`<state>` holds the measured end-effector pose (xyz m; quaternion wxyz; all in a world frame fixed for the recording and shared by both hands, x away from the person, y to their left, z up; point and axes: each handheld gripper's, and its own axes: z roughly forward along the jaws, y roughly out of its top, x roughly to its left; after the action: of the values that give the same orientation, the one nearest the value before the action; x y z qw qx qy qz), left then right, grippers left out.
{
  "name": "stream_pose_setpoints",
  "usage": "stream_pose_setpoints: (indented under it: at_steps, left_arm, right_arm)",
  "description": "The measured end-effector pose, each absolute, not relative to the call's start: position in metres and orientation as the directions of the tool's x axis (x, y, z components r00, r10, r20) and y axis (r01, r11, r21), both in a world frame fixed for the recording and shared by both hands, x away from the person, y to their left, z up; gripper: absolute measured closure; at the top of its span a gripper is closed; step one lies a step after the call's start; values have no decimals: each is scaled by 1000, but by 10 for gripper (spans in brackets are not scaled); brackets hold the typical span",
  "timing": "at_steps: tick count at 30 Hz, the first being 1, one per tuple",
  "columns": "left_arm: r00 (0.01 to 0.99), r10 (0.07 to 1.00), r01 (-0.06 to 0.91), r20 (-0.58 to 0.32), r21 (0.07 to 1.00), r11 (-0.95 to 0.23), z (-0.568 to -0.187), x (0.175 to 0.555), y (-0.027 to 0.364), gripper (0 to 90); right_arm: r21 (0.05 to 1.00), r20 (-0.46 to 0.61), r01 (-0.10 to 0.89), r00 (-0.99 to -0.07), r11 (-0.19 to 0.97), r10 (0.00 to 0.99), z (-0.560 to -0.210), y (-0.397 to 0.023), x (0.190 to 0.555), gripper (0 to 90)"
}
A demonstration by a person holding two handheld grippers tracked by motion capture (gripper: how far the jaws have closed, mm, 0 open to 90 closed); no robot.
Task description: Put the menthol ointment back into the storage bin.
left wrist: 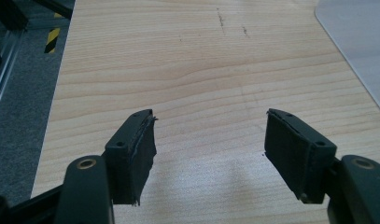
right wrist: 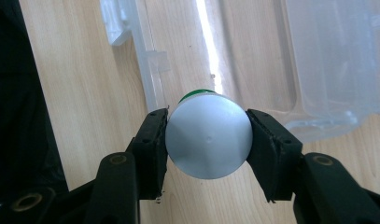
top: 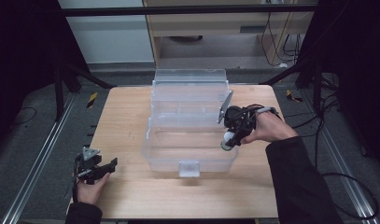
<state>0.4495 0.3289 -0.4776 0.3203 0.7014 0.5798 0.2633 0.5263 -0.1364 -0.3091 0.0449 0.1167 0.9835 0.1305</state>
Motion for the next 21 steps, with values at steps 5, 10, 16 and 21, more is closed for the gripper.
stream_pose_setpoints:
  at_steps: [5,10,16,21]
  left_arm:
    - [189,982,644,-1,755,-123,-478,450,329,330]
    - [192,981,645,0,754,-126,-477,450,329,330]
    - [191,982,644,-1,755,-125,-478,450,329,330]
    - [192,981,643,0,755,-126,-477,450,329,330]
  right_arm:
    - [258,-44,233,-967,938,253,-326,-135,534,505]
    - [254,-29,243,-966,936,258,-342,-136,538,504]
    - [252,-22,246,-965,936,260,-357,-137,540,504]
    - [249,-15,249,-965,936,260,-368,-137,541,504]
